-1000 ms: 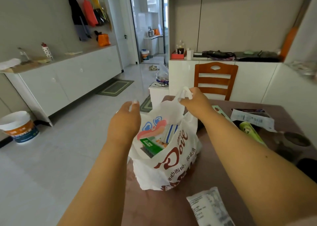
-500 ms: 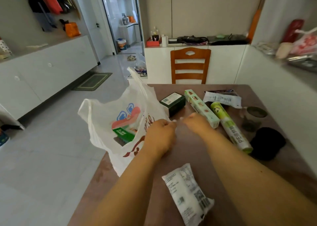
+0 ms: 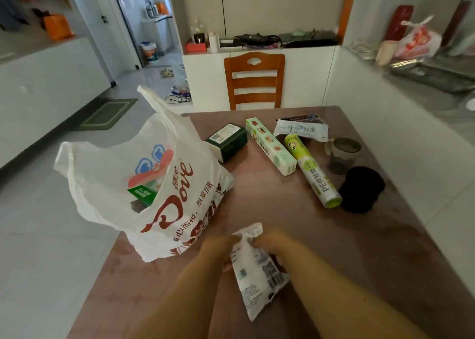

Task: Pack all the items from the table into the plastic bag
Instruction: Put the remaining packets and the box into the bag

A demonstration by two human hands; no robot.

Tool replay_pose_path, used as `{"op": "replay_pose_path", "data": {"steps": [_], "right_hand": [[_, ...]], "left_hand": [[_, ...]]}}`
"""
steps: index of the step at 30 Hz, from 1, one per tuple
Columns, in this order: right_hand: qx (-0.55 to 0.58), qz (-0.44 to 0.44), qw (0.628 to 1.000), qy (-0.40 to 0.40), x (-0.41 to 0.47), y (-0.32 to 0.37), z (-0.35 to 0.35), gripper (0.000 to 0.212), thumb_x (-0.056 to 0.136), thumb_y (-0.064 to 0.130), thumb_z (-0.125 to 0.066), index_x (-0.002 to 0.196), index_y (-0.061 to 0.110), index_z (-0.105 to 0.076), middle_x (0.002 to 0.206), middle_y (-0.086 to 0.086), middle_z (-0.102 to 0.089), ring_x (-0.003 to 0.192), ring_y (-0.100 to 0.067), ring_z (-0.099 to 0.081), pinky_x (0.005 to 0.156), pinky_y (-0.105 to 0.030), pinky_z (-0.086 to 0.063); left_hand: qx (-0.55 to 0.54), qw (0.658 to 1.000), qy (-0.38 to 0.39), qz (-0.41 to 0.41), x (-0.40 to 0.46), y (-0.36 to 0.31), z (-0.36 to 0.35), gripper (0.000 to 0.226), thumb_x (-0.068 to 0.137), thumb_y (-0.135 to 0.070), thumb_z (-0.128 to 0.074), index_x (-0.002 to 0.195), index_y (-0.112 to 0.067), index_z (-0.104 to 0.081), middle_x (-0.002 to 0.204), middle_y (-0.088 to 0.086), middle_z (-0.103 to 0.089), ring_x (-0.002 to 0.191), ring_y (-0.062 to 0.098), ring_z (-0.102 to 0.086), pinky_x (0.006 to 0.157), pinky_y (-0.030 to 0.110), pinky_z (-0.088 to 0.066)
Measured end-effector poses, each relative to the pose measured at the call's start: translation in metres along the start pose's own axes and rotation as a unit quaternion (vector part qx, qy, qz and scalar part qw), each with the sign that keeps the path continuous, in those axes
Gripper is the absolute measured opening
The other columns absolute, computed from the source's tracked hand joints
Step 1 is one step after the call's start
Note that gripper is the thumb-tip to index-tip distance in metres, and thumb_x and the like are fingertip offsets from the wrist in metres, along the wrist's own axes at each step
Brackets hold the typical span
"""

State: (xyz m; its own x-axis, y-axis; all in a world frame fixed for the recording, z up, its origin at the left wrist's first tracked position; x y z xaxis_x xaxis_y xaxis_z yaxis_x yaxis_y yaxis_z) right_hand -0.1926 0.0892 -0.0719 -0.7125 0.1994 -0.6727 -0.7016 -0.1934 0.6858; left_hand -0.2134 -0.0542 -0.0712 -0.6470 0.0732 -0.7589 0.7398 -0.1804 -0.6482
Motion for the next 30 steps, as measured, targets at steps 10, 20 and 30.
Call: {"op": "replay_pose_path", "data": {"steps": [10,20,30], "right_hand": [[0.308,0.068,0.947,-0.053,0.015,0.045,0.093,0.019,0.093,0.023,-0.06,0.092,0.004,-0.065,0.075,-0.015,-0.074,0.066,-0.028,-0.071,0.067,-0.042,-0.059],[0.245,0.091,0.939,-0.224,0.087,0.111,0.217,0.029,0.094,0.03,-0.05,0.105,0.005,-0.06,0.07,-0.005,-0.057,0.066,-0.021,-0.057,0.064,-0.036,-0.053],[0.093,0.049,0.957,-0.269,0.197,0.153,0.277,0.05,0.096,0.041,-0.031,0.135,0.013,-0.048,0.137,-0.016,-0.052,0.119,-0.037,-0.051,0.102,-0.042,-0.04]], "left_hand": [[-0.062,0.982,0.154,-0.086,-0.007,-0.073,-0.079,0.033,0.088,-0.024,-0.066,0.114,-0.003,-0.064,0.105,0.022,-0.073,0.095,0.041,-0.07,0.084,0.058,-0.055],[-0.27,0.944,0.172,-0.083,0.052,-0.148,-0.126,0.029,0.096,-0.032,-0.054,0.117,-0.014,-0.06,0.094,0.016,-0.076,0.079,0.036,-0.073,0.052,0.044,-0.059],[-0.293,0.942,0.147,-0.07,0.129,-0.183,-0.152,0.034,0.095,-0.032,-0.054,0.124,-0.015,-0.058,0.108,0.02,-0.072,0.084,0.04,-0.071,0.052,0.047,-0.057]]}}
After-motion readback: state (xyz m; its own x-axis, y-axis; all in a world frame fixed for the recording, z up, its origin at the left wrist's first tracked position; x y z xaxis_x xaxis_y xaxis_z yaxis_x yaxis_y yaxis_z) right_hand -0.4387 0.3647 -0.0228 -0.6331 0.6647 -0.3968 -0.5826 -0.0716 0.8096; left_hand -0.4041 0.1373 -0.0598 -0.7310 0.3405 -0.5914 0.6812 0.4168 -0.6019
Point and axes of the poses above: each hand's wrist, its own x-axis towards the middle knuckle, its own z-axis out of the back of the hand, y = z × x, the point moved 9 cm from there along x, towards the middle knuckle
